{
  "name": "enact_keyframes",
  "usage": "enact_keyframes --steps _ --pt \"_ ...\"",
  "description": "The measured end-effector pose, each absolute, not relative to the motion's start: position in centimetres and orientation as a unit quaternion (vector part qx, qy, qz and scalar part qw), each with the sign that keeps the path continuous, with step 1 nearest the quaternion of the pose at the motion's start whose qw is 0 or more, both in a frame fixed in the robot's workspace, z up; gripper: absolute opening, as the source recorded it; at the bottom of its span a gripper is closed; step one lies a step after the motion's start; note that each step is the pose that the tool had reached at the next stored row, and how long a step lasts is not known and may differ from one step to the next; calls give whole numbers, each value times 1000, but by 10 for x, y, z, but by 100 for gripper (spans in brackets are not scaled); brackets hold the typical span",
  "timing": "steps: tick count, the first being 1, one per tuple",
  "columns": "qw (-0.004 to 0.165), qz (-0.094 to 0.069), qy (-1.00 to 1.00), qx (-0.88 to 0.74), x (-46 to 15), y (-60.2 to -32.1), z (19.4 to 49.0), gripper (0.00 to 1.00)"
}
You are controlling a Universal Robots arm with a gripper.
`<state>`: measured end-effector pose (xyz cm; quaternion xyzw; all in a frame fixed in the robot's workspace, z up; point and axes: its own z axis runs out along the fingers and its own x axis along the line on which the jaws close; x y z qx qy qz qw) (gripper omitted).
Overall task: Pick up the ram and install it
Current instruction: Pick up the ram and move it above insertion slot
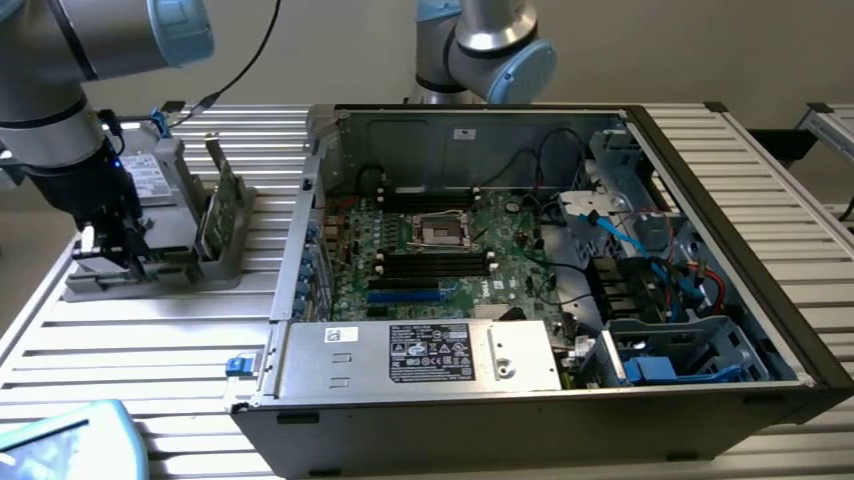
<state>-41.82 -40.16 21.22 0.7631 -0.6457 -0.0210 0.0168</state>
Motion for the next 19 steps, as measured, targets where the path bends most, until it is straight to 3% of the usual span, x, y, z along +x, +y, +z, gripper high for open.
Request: enact_keyframes --steps 19 --pt "17 -21 -646 763 -420 -402 195 43"
